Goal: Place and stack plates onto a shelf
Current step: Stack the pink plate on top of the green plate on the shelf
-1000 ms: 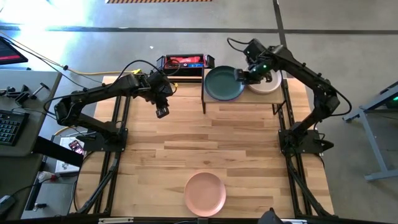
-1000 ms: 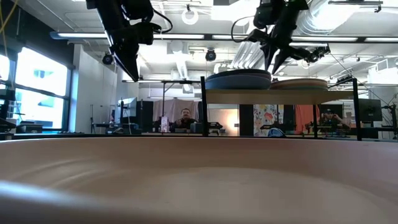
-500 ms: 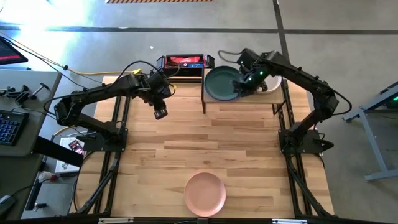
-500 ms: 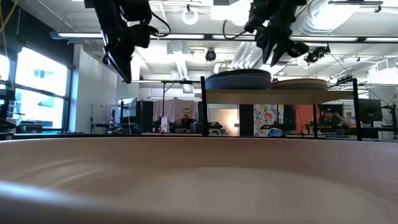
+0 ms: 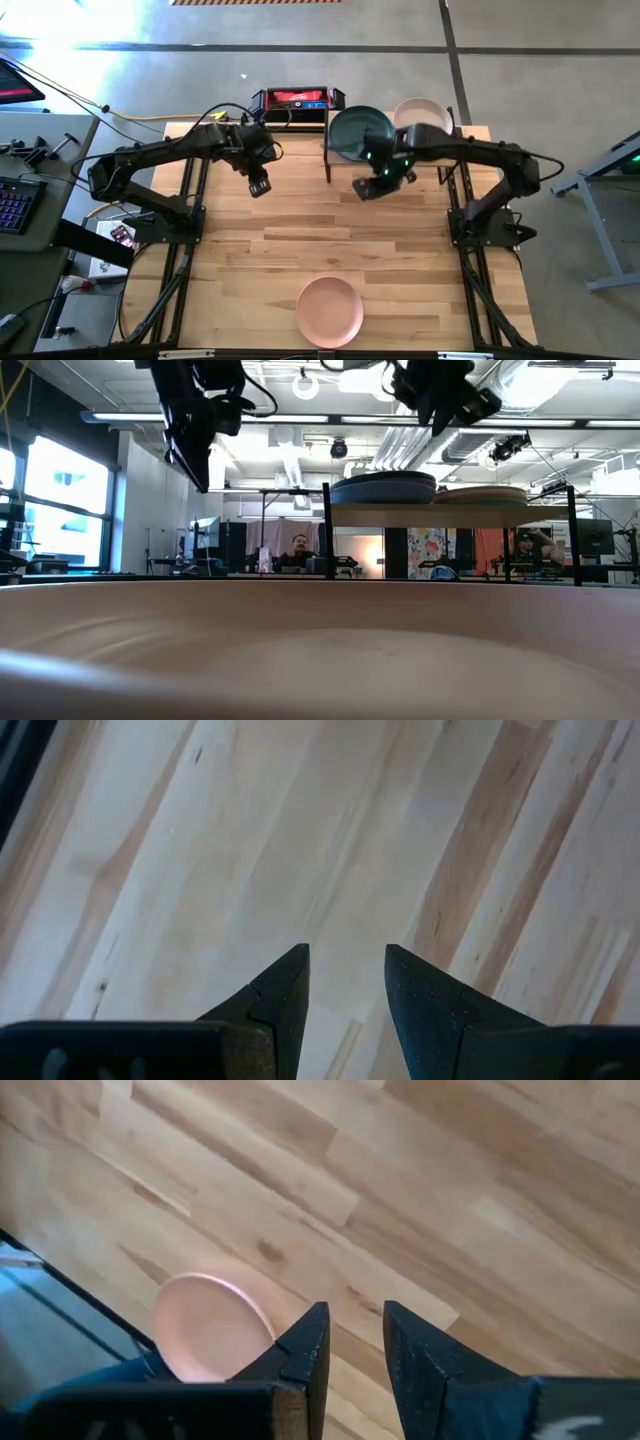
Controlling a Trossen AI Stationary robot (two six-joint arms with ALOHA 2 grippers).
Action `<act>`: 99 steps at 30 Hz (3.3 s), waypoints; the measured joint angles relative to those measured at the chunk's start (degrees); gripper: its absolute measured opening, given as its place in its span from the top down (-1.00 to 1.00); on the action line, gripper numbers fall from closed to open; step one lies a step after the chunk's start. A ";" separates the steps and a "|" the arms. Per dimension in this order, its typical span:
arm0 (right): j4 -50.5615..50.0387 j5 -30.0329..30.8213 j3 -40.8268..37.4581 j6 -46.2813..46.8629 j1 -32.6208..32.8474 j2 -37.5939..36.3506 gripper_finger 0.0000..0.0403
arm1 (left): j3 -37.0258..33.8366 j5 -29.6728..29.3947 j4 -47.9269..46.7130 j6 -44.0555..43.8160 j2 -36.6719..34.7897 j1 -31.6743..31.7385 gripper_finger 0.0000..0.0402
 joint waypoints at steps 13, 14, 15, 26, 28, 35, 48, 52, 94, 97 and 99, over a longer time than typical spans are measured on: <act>6.27 10.05 0.00 6.29 14.93 0.13 0.62 | -0.01 -0.01 -4.23 -6.90 0.00 -5.17 0.39; 6.35 10.32 0.00 6.28 15.61 0.29 0.62 | -0.01 -0.02 -4.36 -7.68 0.00 -5.71 0.39; 6.36 10.48 0.00 6.29 16.33 0.59 0.61 | -0.01 -0.02 -4.32 -8.65 0.00 -6.24 0.39; 7.01 12.49 0.00 4.40 24.11 7.05 0.31 | -0.01 -0.02 -4.26 -21.99 0.00 -14.11 0.39; 7.38 12.89 0.00 4.37 25.05 8.02 0.28 | -0.01 -0.04 -4.24 -24.11 0.00 -15.60 0.39; 9.77 12.89 -0.02 4.48 27.71 10.54 0.27 | -0.01 -0.15 -4.15 -30.75 0.00 -21.24 0.39; 11.53 14.41 -0.02 6.67 31.15 12.92 0.27 | -0.01 -0.13 -3.72 -42.12 0.02 -31.00 0.39; 11.53 17.16 -0.02 8.49 32.08 12.92 0.27 | -0.01 -0.15 -3.69 -44.25 0.02 -33.45 0.39; 17.05 22.48 -0.02 11.82 35.60 16.49 0.27 | -0.01 -0.88 3.25 -48.87 0.02 -43.46 0.39; 17.20 21.30 -0.02 11.86 35.74 18.01 0.27 | -0.01 -1.58 3.30 -48.85 0.02 -43.46 0.39; 17.49 20.44 -0.02 12.03 35.98 18.91 0.27 | -0.01 -2.30 3.27 -48.86 0.02 -43.46 0.39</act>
